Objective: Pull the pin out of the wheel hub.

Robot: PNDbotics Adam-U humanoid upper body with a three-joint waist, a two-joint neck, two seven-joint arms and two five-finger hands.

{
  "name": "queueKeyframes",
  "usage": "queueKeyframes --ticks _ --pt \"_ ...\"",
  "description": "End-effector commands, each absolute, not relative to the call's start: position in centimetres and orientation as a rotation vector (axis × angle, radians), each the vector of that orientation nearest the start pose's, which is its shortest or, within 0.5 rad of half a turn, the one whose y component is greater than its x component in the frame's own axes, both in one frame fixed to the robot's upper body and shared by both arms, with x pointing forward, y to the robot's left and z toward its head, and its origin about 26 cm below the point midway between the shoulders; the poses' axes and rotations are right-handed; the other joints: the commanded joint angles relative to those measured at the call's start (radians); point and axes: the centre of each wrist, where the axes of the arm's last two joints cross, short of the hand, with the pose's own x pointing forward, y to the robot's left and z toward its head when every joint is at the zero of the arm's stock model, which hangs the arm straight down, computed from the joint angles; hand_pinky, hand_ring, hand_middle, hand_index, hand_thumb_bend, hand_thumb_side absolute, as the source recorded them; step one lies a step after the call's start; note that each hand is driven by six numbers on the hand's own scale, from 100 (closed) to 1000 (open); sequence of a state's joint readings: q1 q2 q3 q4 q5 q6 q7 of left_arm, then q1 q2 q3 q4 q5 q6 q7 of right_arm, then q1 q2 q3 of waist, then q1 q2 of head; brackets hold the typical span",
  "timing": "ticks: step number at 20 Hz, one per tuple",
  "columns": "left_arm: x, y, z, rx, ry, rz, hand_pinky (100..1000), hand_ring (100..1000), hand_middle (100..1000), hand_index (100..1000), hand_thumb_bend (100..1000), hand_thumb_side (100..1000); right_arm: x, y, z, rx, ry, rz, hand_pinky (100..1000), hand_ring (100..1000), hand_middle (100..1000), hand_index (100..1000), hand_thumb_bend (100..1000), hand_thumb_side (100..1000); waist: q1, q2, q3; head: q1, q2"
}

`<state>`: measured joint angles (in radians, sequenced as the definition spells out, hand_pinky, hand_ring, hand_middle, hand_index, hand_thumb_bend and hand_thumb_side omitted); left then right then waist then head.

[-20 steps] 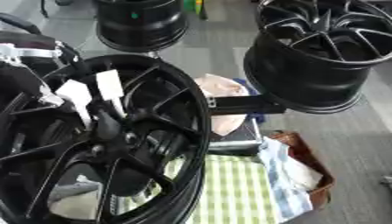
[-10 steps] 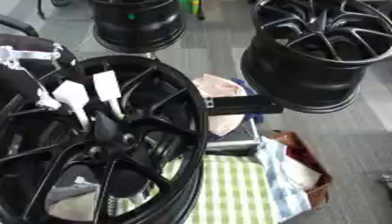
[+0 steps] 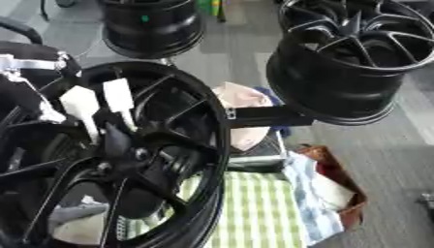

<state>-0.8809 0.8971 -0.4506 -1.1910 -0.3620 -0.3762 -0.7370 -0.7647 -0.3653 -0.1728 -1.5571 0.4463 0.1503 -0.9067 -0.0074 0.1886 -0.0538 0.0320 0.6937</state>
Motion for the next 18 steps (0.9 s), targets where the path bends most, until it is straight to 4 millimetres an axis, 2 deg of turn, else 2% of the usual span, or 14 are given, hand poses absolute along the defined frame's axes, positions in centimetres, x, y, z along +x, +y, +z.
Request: queueKeyframes --ticks 1,4,6,12,13,14,15,18 --pt "42.2 35.9 27.6 0.484 -1.117 -2.168 778 684 555 715 420 346 39.1 -29.3 29.3 1.732 3.004 0.904 735 776 690 805 100 671 0.002 -0.019 0.0 0.002 -0.005" --pt "42.1 35.7 27.9 0.466 -1.152 -2.157 770 674 549 711 376 326 39.1 -29.4 29.2 1.737 3.003 0.914 734 776 689 805 100 675 0.001 -0.018 0.001 0.002 -0.003" --pt "42.0 35.5 28.1 0.454 -1.176 -2.149 767 673 549 712 407 331 39.1 -29.5 29.2 1.742 3.004 0.92 734 776 688 805 100 678 0.001 -0.018 0.001 0.002 -0.003" --pt "41.9 35.2 28.4 0.445 -1.197 -2.145 766 670 545 708 404 320 39.1 -29.6 29.1 1.738 3.01 0.929 734 776 688 805 100 681 0.001 -0.018 0.002 0.003 -0.004" --pt "41.9 35.2 28.4 0.443 -1.206 -2.142 743 639 505 672 340 195 39.1 -29.6 29.0 1.739 3.012 0.933 733 775 687 804 100 685 0.001 -0.018 0.003 0.003 -0.004" --pt "41.9 35.2 28.5 0.438 -1.22 -2.135 732 627 490 656 342 135 39.1 -29.7 29.0 1.739 3.013 0.938 732 775 687 804 100 684 0.001 -0.018 0.003 0.002 -0.004" --pt "41.8 35.2 28.7 0.433 -1.236 -2.125 725 621 483 648 347 101 39.1 -29.7 29.0 1.739 3.014 0.942 732 775 687 804 100 684 0.001 -0.018 0.004 0.002 -0.004" --pt "41.7 35.2 29.4 0.427 -1.271 -2.101 716 610 470 629 373 100 39.0 -29.7 28.9 1.734 3.016 0.946 733 775 687 804 100 685 0.0 -0.019 0.006 0.001 -0.005"
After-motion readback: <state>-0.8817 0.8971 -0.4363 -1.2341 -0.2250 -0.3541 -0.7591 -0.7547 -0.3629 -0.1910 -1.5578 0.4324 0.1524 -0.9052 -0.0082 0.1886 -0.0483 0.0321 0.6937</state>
